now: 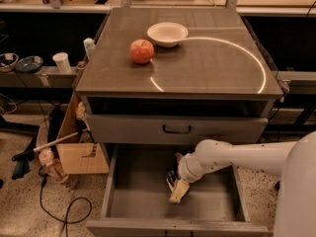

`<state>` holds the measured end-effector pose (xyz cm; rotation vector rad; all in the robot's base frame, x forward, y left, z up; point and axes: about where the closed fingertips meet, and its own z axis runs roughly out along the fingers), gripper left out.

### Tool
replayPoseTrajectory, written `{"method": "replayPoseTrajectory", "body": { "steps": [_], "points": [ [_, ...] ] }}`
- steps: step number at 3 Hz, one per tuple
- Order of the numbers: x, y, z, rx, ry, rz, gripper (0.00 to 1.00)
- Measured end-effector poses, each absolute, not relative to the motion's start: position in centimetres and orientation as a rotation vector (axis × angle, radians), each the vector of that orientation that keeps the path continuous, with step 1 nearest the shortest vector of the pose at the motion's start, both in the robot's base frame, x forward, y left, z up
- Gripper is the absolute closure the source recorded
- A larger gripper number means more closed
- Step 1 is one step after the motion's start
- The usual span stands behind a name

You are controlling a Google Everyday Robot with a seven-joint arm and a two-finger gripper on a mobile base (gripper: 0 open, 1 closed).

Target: Pick blue chip bag from middle drawer and place on counter

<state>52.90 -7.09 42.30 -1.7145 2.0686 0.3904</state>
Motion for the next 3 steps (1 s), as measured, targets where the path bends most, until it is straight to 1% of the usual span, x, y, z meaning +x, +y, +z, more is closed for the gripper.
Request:
{"method": "replayPoseTrajectory", "body": {
  "steps": [1, 3],
  "points": [
    [52.9, -7.1, 42.3, -1.715, 2.069, 0.39, 0.0],
    [53.9, -7.0, 37.1, -1.697, 2.095, 0.348, 0.0]
  ]
}}
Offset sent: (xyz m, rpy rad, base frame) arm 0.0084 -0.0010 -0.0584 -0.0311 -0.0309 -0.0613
